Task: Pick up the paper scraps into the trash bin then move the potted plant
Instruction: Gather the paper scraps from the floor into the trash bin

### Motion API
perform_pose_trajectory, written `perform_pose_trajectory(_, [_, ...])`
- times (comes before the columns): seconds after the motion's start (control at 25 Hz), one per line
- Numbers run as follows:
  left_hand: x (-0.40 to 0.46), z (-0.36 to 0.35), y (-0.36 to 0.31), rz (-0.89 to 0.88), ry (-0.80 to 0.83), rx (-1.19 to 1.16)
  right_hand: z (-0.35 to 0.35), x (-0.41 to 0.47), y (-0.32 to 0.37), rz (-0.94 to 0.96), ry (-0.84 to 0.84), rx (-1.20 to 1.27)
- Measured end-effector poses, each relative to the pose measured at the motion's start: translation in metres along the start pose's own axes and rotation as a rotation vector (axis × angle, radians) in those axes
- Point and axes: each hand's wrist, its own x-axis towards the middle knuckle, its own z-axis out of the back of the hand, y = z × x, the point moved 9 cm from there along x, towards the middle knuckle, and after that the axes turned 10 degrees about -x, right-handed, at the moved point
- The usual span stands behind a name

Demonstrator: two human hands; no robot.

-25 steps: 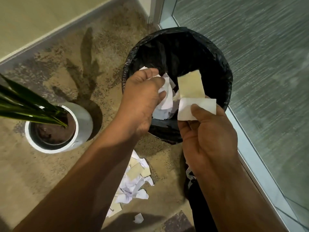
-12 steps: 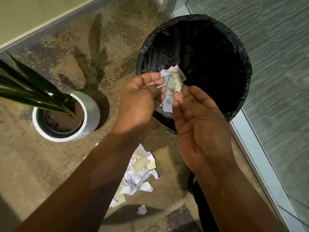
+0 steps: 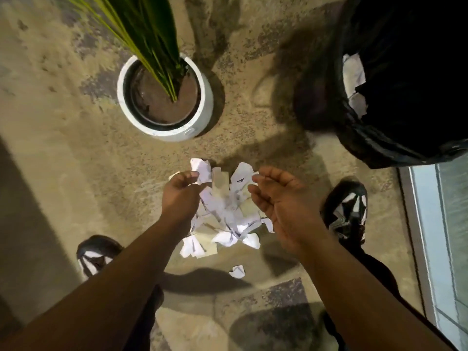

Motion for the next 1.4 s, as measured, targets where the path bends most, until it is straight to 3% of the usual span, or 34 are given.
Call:
perform_pose_trajectory(0.16, [0.040,0.051,0.038,0.107,-0.087,0.165,-0.028,0.039,-0.054,0.033,0.005,-0.408])
perform_pose_trajectory(0.36, [0.062,0.027,0.015,-0.023,0.025,0.235,-0.004,0.087,-0.051,0.069,-0.067,-0.806])
perform_pose_trajectory(0.48, [0.100,0.075,0.062,0.018,-0.018,0.311,-0.065,0.126,-0.091,0.092,0.016,-1.013])
perform_pose_trajectory(0.76, [0.101,0.055,0.059,-0.048,-0.033,0.269,-0.106,0.150,-0.088,0.177,-0.023,-1.052])
perform_pose_trajectory(0.96, [0.099,0.049,0.052,-0.084,-0.114,0.173,-0.104,0.156,-0.080,0.192,-0.122,-0.850])
perform_pose_trajectory(1.16, [0.090,0.047,0.058,-0.097,0.025,0.080,-0.098,0.157,-0.085,0.201,-0.034,-0.700])
perform_pose_trajectory(1.24, [0.084,0.058,0.056,-0.112,0.012,0.105,-0.092,0.156,-0.080,0.205,-0.088,-0.644])
perform_pose_trajectory(1.32, [0.086,0.073,0.063,-0.072,0.020,0.178,-0.087,0.154,-0.070,0.259,-0.181,-0.683])
perform_pose_trajectory(1.4, [0.091,0.078,0.079,0.025,0.132,0.263,-0.098,0.154,-0.060,0.341,-0.146,-0.797])
